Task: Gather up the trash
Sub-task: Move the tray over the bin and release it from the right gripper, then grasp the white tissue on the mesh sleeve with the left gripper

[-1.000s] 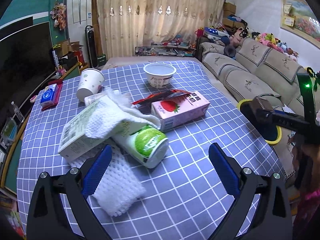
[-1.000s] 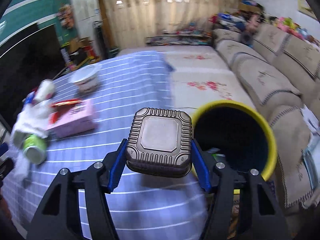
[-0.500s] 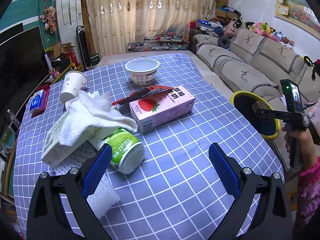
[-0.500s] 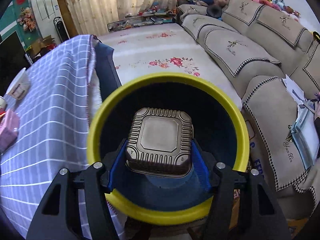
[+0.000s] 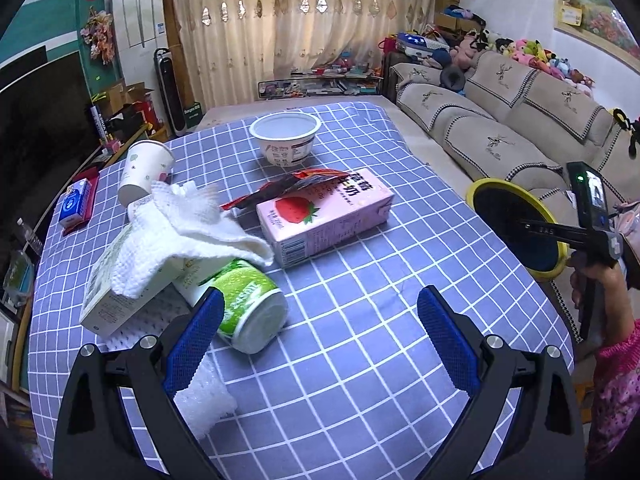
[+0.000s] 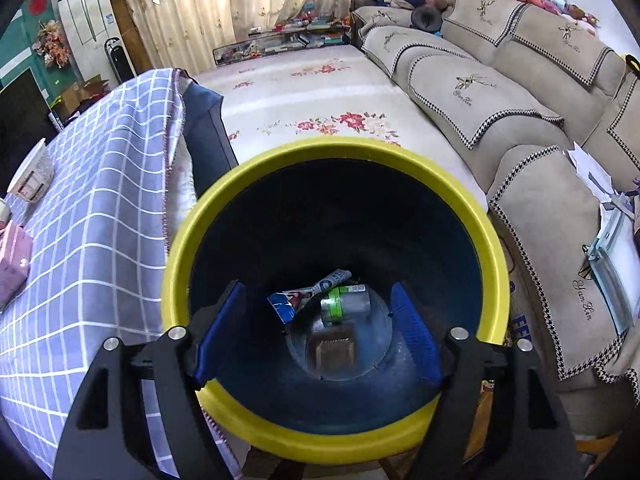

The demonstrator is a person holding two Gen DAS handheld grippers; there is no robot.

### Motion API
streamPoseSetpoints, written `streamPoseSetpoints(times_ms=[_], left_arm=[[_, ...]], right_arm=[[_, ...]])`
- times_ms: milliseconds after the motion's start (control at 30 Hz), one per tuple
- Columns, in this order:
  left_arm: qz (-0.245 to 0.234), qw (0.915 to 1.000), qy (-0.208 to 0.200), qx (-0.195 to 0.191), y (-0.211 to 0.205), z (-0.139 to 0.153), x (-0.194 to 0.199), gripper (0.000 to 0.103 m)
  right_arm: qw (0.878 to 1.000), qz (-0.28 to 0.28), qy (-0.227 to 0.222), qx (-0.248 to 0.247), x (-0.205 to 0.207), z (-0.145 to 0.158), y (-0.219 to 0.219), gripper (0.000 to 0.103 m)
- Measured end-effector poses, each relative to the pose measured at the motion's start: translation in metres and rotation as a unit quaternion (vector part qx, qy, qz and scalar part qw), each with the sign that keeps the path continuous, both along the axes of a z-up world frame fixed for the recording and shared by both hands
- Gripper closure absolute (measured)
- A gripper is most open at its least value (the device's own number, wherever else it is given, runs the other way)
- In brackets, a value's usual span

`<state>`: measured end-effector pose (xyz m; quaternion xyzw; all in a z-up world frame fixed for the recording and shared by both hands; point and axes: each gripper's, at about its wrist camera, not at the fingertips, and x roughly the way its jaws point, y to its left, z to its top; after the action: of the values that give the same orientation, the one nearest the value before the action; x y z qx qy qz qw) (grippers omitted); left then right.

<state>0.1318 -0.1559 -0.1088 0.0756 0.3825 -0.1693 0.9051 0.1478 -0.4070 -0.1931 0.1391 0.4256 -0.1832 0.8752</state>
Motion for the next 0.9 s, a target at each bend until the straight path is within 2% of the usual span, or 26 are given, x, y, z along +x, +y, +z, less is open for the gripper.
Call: streamPoseSetpoints(times_ms=[300, 600, 700, 900], left_arm=[[0.062, 0.9979, -0.02, 0.006, 0.046, 0.01, 0.002, 0.007], [0.14, 0.99, -0.015, 0.006, 0.113, 0.007, 0.014, 0.007], [0.136, 0.9906, -0.004, -0.008, 0.121, 0.001, 0.021, 0.007], [0.102, 0.9947, -0.013, 0.002, 0.106, -0.004, 0.028, 0.011]], right_arm=[[0.999, 0.027, -0.021, 0.005, -0.009, 0.015, 0.022, 0.029], [0.999, 0.043, -0.029, 0.007, -0.01, 0.022, 0.035, 0.027], [0.999, 0.045, -0.026, 0.007, -0.009, 0.021, 0.036, 0.027], [0.998, 0.054, -0.02, 0.008, -0.006, 0.018, 0.043, 0.027]])
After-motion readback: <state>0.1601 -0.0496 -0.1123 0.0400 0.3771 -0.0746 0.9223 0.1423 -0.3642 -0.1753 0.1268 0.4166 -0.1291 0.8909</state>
